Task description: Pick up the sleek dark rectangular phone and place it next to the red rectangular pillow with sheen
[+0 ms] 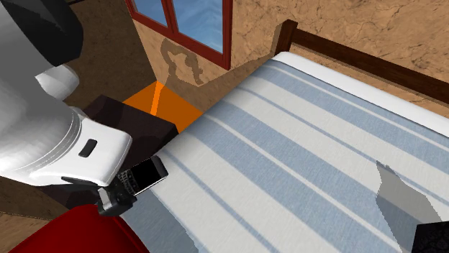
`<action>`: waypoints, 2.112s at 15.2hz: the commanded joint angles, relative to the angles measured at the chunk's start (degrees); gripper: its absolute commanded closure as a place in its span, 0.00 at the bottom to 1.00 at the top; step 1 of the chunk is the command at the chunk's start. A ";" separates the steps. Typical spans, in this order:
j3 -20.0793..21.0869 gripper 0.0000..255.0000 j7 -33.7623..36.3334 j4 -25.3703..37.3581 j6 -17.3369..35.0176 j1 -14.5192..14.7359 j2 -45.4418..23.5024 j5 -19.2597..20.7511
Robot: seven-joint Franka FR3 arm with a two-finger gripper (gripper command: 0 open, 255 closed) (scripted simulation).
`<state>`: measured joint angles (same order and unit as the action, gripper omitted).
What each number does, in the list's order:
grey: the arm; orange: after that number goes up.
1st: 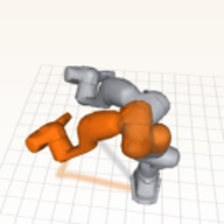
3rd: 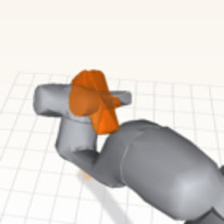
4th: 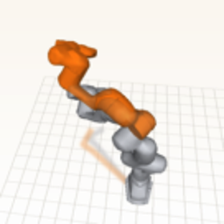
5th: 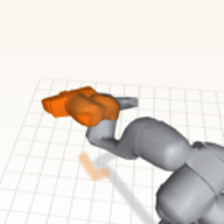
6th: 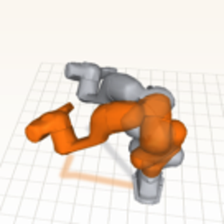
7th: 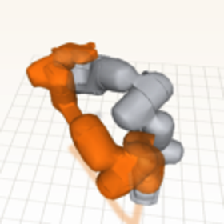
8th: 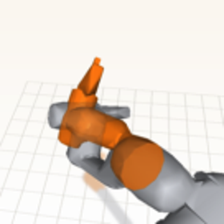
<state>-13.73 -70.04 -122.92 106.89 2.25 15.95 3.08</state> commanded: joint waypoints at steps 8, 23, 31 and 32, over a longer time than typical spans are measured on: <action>-0.39 1.00 -0.23 -5.75 7.01 -0.09 -1.24 -0.06; -1.15 1.00 -1.11 -13.23 19.06 -0.05 -5.91 -0.88; -1.54 1.00 -2.03 -16.20 25.87 0.10 -9.86 -1.96; -1.54 1.00 -2.03 -16.20 25.87 0.09 -9.86 -1.96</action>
<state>-15.29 -72.08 -138.83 132.13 2.29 6.41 1.22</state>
